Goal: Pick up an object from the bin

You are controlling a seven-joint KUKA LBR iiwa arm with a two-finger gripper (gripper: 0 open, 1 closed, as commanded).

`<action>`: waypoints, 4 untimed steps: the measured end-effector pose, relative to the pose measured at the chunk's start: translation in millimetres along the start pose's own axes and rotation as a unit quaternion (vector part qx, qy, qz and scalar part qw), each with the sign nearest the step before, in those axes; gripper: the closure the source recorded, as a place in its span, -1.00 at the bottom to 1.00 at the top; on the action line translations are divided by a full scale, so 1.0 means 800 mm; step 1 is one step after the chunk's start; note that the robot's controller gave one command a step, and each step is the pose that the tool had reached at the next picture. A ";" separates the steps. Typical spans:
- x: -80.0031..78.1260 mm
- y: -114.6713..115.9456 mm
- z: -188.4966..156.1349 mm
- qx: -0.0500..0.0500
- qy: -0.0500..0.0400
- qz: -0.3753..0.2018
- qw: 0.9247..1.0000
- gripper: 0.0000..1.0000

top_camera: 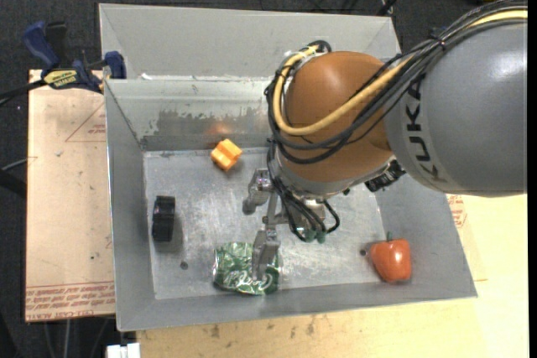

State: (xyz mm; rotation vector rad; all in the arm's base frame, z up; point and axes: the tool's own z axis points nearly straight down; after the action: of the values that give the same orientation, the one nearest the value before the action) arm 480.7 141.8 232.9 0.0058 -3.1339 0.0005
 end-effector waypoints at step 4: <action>-0.001 -0.028 0.118 -0.001 -0.004 -0.039 0.999 -1.00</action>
Offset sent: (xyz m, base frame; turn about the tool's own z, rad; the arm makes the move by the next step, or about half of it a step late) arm -0.0027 -0.0208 -0.1629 -0.1807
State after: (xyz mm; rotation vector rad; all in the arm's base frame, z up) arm 480.5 119.1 138.9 0.1286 -3.1399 -0.0017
